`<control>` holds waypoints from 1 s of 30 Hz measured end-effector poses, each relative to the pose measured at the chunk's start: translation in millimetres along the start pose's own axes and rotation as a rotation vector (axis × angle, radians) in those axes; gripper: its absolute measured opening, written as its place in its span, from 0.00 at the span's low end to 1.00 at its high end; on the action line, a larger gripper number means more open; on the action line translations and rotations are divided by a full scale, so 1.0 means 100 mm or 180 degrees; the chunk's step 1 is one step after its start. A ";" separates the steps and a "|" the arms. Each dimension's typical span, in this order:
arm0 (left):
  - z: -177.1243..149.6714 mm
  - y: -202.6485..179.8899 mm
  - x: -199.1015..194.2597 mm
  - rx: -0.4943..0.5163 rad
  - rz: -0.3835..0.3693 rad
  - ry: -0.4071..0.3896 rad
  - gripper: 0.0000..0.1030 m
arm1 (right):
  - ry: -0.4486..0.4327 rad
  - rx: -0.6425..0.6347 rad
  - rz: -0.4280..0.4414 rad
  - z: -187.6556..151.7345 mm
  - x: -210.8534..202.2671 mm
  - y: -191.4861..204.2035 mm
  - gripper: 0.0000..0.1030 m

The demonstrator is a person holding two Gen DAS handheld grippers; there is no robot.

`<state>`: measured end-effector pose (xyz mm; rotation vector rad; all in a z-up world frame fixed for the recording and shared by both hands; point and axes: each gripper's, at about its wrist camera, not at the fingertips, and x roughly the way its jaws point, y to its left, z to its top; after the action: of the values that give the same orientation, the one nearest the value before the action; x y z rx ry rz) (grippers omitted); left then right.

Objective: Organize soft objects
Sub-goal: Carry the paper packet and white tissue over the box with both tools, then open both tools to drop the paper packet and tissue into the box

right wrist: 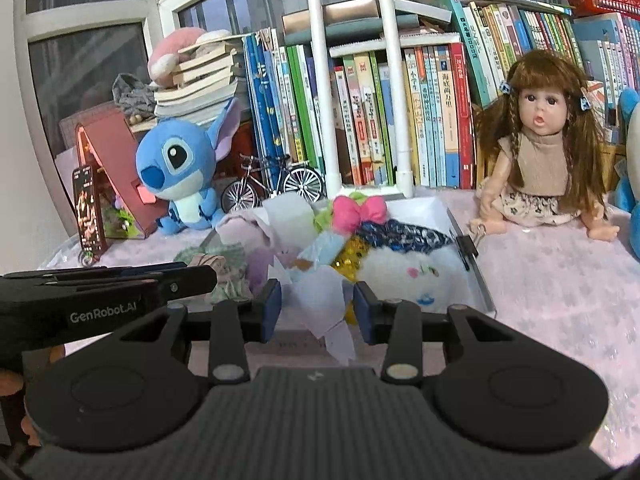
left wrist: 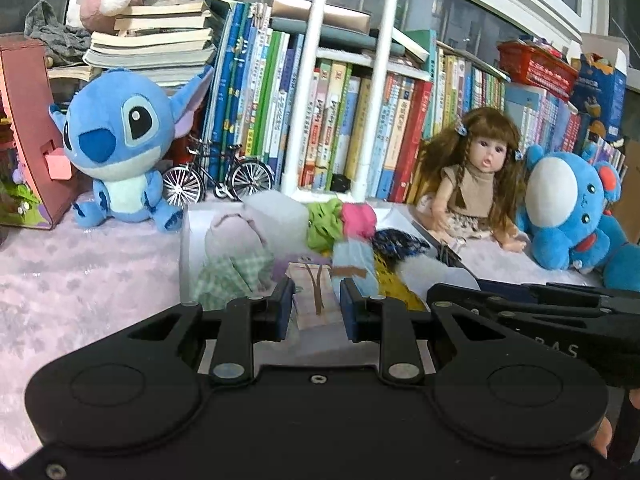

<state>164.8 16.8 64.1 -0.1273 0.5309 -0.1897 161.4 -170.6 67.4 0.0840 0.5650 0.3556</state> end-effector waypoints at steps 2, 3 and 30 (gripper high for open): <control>0.05 0.03 0.04 -0.0015 0.0013 -0.0029 0.24 | -0.0027 0.0020 0.0015 0.04 0.03 0.00 0.43; 0.08 0.04 0.06 -0.0027 0.0014 -0.0036 0.24 | -0.0033 0.0030 0.0020 0.06 0.05 0.00 0.43; 0.27 0.40 0.79 -0.0306 0.0259 0.0117 0.24 | 0.0101 0.0558 0.0059 0.41 0.87 -0.15 0.43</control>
<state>251.4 41.4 42.1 -0.1956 0.5810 -0.0873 256.3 -153.3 54.8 0.2528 0.6265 0.3254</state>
